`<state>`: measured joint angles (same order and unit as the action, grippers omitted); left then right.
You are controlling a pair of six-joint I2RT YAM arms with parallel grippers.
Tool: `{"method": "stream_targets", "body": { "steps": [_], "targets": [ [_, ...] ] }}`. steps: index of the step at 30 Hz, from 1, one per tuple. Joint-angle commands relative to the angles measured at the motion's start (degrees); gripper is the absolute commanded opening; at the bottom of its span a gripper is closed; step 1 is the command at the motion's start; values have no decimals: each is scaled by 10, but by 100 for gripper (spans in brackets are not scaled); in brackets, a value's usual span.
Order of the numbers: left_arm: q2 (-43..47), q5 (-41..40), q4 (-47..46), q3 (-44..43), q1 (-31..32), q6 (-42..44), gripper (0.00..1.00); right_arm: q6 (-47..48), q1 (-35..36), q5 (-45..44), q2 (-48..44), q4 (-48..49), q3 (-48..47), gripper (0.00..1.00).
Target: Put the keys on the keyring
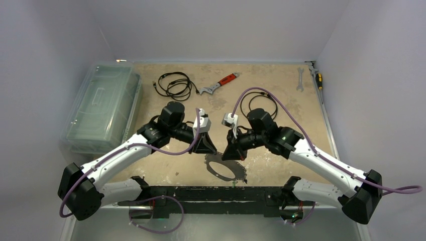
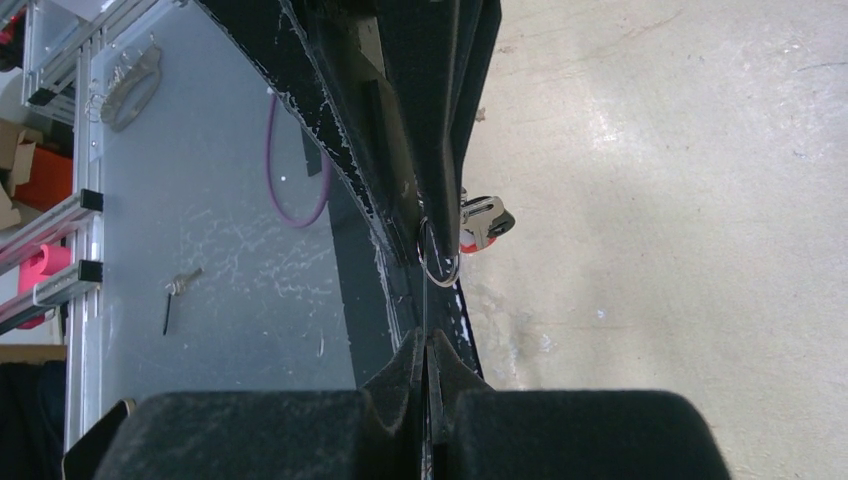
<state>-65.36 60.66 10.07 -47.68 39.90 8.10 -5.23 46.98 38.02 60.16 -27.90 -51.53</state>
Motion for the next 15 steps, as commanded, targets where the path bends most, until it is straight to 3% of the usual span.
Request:
{"method": "stream_targets", "body": {
  "steps": [1,8,15],
  "targets": [
    [0,-10,20,-29,3,20,9,3,4,-3,-1,10,-10,0],
    [5,-29,49,-44,3,30,0,1,4,-9,-5,6,-9,0],
    [-1,-56,75,-58,3,32,0,0,4,-13,-9,4,-6,0]
  ]
}}
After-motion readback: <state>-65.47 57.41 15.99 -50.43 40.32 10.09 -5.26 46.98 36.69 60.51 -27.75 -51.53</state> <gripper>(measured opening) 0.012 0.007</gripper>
